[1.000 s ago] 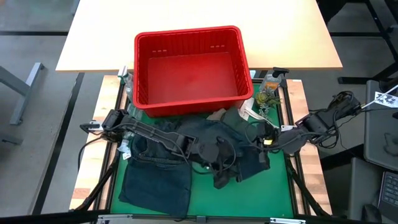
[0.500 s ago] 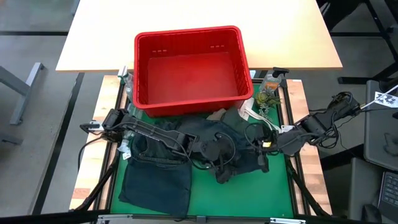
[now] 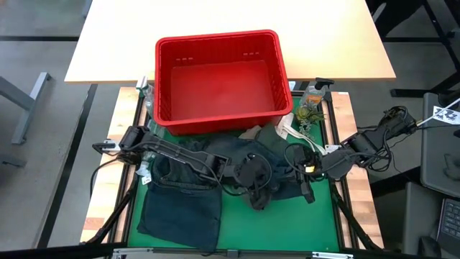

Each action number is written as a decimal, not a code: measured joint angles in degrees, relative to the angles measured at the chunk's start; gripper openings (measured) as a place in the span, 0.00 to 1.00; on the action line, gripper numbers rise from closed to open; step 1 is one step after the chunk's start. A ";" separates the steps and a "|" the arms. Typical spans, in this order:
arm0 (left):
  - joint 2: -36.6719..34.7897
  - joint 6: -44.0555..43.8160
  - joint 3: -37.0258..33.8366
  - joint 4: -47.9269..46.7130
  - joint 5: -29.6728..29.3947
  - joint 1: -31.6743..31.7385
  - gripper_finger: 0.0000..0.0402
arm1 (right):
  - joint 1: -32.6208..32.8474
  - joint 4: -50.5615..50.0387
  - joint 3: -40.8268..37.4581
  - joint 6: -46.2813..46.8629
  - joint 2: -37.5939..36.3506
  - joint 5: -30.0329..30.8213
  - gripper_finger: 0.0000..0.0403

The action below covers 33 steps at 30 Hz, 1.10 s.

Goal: Fold laundry
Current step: Fold the dark blue pants

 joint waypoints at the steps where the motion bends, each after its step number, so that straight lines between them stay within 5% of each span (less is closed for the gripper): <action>1: 0.06 1.86 0.00 -0.05 -0.32 0.03 0.58 | 0.00 -0.02 0.00 0.00 0.00 -0.05 0.01; 10: 0.18 8.37 0.00 1.05 0.39 -0.27 0.53 | 0.00 -0.05 0.00 -1.44 0.00 -1.02 0.01; 22: 0.18 8.36 0.00 1.54 7.42 -0.23 0.03 | 0.00 -0.09 0.00 -1.49 -0.02 -1.00 0.01; 33: -1.71 8.08 0.00 -1.38 10.51 -0.23 0.01 | 0.00 -0.01 0.02 -1.54 -0.02 -0.27 0.01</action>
